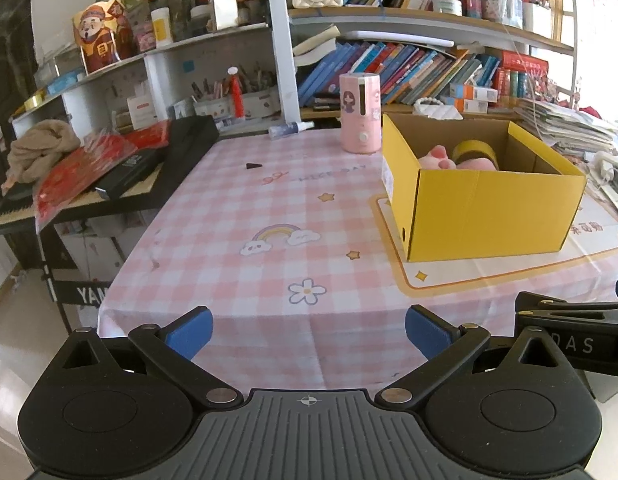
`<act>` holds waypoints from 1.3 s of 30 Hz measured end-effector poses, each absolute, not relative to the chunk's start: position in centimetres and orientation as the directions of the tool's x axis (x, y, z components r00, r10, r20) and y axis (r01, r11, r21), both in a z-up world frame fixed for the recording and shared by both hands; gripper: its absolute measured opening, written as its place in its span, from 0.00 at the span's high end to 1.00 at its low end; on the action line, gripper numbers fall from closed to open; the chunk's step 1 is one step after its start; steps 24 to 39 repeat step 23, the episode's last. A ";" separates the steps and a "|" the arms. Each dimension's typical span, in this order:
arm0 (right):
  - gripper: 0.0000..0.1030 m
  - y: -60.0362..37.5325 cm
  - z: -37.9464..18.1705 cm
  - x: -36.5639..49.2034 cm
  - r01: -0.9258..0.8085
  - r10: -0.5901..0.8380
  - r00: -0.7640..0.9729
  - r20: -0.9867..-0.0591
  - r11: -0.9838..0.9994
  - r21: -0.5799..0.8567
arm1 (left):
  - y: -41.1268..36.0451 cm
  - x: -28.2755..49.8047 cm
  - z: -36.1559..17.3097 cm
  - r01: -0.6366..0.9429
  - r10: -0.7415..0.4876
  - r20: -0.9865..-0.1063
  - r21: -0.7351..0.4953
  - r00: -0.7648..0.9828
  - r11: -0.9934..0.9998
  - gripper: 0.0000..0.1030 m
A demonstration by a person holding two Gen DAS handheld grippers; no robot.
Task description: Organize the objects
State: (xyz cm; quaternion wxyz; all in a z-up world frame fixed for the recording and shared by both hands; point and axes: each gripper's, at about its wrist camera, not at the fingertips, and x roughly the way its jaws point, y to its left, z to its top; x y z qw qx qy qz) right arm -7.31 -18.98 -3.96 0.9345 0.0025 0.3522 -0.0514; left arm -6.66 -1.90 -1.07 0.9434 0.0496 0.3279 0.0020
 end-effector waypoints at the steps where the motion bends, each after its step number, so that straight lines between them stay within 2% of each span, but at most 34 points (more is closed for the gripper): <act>1: 0.00 -18.9 -3.9 -7.3 0.097 -0.095 0.747 -0.658 0.995 -0.033 | -1.9 -6.7 -1.1 0.028 0.036 -0.619 0.093 0.784 0.995 0.00; 39: 0.00 -18.8 -4.0 -6.5 0.085 -0.088 0.737 -0.670 0.996 -0.037 | -1.7 -5.9 -1.1 0.019 0.035 -0.622 0.080 0.782 0.997 0.00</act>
